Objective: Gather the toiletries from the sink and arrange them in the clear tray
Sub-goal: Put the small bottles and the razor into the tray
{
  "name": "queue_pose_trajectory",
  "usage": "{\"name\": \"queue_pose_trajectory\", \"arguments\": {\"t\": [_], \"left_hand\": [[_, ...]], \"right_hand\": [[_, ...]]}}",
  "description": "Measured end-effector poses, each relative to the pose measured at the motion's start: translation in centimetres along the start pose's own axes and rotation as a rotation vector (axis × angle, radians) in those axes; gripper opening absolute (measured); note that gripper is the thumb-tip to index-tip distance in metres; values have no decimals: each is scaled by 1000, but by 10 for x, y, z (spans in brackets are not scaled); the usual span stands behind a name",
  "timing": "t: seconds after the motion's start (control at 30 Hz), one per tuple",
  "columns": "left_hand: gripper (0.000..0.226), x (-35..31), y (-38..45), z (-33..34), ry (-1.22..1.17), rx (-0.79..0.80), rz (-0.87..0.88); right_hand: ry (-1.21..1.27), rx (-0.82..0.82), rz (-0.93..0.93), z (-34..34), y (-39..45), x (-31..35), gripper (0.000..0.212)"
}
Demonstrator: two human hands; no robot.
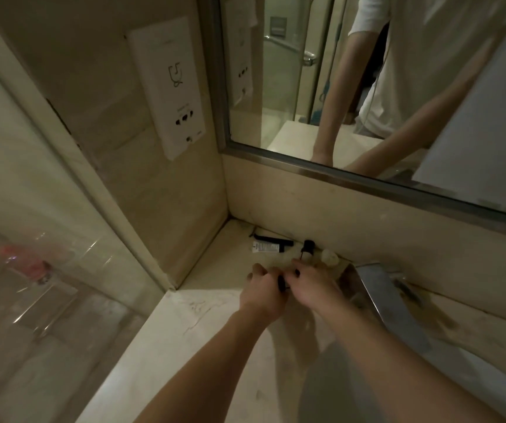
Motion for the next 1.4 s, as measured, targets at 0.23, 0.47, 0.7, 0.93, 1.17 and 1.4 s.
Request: {"name": "queue_pose_trajectory", "arguments": {"t": [0.23,0.47,0.7,0.93,1.17,1.4], "left_hand": [[34,5,2,-7,-127,-55,25],[26,7,-19,-37,-864,76,-113],[15,-6,-70,-52,-1305,392,-75],[30,-23,-152,-56,-1302,491,51],[28,-53,-235,-50,-1153,415,105],[50,-89,-310,-42,-1105,481,260]], "right_hand": [[-5,-168,4,-6,1,3,41],[344,-654,-131,-16,-35,16,20],[816,-620,-211,-30,-97,28,26],[1125,-467,-262,-50,-175,12,16],[941,-414,-391,-77,-261,-23,14],[1032,-405,-419,-106,-331,-69,19]]}}
Point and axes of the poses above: each hand's wrist, its own y-axis towards the middle knuckle, its own z-axis out of the palm, x = y × z, the point moved 2 cm from there along y, towards the middle knuckle, and after that the axes turned 14 degrees about -z, right-handed, at the moved point
